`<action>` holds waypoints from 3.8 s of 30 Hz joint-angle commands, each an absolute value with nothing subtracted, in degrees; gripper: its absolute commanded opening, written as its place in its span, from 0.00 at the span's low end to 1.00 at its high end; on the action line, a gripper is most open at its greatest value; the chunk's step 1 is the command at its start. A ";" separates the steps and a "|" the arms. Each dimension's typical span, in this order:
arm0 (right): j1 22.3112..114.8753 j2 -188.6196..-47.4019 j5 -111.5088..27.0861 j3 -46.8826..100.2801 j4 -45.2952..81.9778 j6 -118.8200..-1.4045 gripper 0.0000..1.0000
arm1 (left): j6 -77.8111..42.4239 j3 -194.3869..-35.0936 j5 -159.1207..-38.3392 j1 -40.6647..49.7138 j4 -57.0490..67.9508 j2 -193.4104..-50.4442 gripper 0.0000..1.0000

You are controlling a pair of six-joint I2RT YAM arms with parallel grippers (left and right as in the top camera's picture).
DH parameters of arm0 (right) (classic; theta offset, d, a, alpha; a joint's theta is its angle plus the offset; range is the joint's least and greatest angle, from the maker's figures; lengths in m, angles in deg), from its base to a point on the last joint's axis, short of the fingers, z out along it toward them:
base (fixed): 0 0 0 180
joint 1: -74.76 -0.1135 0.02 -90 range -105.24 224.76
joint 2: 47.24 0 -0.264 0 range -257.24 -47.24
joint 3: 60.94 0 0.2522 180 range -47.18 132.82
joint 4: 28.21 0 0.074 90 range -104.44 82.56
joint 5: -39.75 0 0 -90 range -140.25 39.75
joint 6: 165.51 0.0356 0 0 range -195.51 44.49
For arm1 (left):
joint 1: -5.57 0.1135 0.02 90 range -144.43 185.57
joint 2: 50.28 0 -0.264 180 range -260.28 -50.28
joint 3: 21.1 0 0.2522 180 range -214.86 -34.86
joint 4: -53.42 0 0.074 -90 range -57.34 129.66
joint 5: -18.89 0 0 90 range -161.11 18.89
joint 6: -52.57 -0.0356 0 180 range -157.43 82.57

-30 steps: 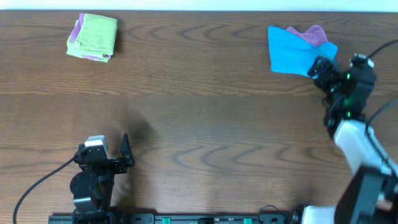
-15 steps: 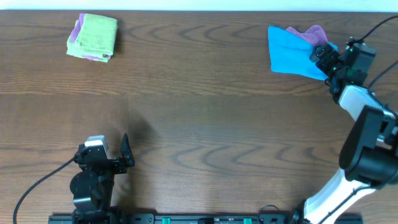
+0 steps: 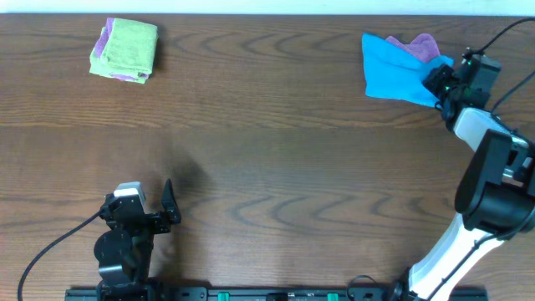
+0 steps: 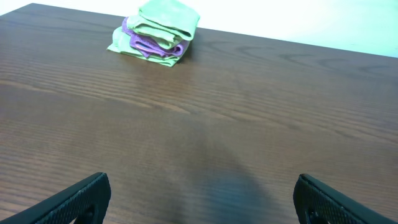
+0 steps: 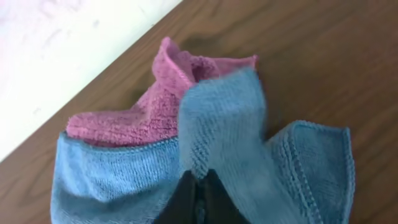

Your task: Fold the cloth

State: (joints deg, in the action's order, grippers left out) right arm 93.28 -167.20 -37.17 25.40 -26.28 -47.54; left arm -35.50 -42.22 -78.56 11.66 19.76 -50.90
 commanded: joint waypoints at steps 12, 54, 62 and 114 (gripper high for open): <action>91.14 -166.54 -10.97 41.05 -27.24 -47.70 0.01 | -34.84 -40.97 -78.16 11.40 19.38 -50.53 0.95; 95.29 -161.65 12.79 58.25 -10.63 -46.36 0.01 | -34.84 -40.97 -78.16 11.40 19.38 -50.53 0.95; 93.56 -161.65 12.70 58.25 -4.51 -54.54 0.01 | -34.84 -40.97 -78.16 11.40 19.38 -50.53 0.95; 86.53 -178.81 -37.81 58.01 34.66 -86.67 0.58 | -34.84 -40.97 -78.16 11.40 19.38 -50.53 0.95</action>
